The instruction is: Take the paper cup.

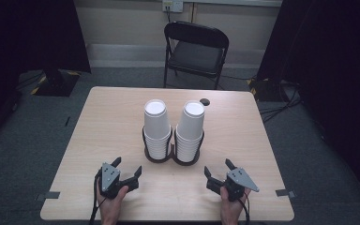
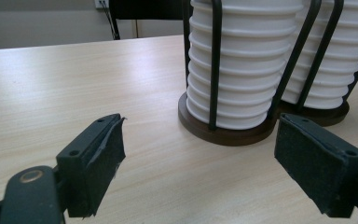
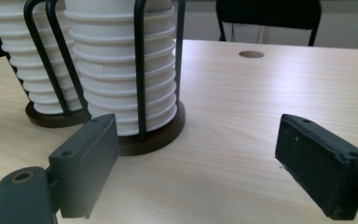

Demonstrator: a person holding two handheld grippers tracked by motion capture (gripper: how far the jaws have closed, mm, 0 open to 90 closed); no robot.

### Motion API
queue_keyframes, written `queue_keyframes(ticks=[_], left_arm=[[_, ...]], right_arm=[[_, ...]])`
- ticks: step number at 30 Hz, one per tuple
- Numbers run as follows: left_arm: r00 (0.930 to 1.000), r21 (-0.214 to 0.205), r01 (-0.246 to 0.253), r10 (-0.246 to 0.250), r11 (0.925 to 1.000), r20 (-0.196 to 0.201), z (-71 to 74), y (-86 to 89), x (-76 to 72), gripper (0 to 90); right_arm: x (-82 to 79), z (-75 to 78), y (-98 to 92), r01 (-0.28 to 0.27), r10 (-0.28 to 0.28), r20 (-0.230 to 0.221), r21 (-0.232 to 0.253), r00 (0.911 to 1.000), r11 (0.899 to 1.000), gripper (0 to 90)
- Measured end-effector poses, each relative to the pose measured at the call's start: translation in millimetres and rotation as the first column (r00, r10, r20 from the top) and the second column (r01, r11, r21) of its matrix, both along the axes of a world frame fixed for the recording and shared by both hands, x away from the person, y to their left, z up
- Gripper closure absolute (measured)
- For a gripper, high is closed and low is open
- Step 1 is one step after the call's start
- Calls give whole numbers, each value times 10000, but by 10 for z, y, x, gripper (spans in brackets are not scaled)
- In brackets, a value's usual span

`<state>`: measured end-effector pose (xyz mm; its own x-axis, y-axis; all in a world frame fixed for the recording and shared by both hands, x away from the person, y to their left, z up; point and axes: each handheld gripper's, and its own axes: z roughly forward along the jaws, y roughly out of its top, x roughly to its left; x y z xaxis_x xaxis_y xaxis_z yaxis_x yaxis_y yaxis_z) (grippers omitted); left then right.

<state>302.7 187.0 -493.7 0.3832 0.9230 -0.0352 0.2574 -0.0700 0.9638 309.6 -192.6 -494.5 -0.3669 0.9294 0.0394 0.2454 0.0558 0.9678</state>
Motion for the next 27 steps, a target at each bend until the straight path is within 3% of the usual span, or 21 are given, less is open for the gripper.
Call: queue_keyframes(ticks=[4, 17, 27], left_arm=[[10000, -271, 73, -75, 9996, -58, 34, -25, 44, 158], [9978, -64, 640, -641, 9979, -166, 189, -178, 89, 164], [9930, -291, 1172, -1167, 9927, 201, 386, -218, 53, 178]], right_arm=[[-9, -1, 5, 195, -194, 98, -71, 9998, 9998, 126], [-19, -3, 12, 114, -112, 223, -100, 9997, 9999, 128], [-18, -3, 7, 242, -241, 183, -47, 9995, 9997, 129]])
